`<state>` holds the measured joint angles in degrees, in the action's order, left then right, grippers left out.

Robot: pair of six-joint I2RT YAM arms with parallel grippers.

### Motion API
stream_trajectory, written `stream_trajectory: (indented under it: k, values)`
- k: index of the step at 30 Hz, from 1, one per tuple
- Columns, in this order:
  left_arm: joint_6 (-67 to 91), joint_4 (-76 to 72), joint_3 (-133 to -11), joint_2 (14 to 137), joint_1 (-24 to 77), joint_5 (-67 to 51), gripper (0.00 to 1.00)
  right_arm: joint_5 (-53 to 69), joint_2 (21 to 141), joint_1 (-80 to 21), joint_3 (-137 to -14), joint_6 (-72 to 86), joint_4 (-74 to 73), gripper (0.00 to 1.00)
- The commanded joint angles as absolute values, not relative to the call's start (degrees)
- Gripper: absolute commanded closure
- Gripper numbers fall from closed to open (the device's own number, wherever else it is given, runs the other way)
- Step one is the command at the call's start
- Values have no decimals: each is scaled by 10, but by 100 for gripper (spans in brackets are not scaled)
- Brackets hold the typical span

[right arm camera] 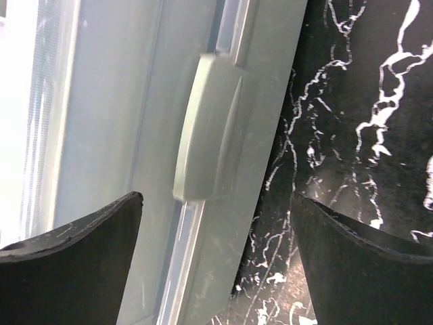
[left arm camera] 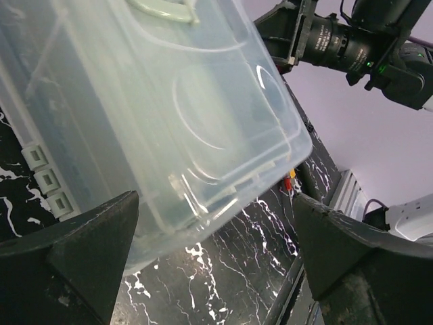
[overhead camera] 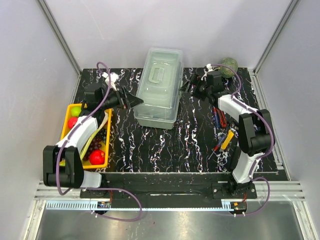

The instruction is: Pack the tool kit

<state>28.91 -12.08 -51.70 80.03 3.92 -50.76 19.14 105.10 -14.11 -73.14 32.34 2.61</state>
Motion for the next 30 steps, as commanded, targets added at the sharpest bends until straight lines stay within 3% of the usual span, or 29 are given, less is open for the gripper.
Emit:
stream_trajectory:
  k: [1, 6, 11, 18, 23, 30]
  values:
    - [234, -55, -526, 733, 47, -466, 1, 204, 1032, -170, -744, 345, 71, 3]
    - [230, -1, -595, 713, 46, -332, 1, 192, 993, -170, -724, 355, 63, 2]
    - [275, 18, -669, 767, 46, -258, 1, 199, 932, -169, -704, 373, 73, 2]
    - [337, 29, -745, 904, 51, -355, 1, 293, 928, -175, -713, 404, 92, 6]
    - [329, 26, -724, 916, 60, -377, 2, 283, 947, -202, -729, 375, 48, 12]
    - [327, 3, -653, 873, 66, -405, 5, 255, 966, -241, -752, 368, -39, 44]
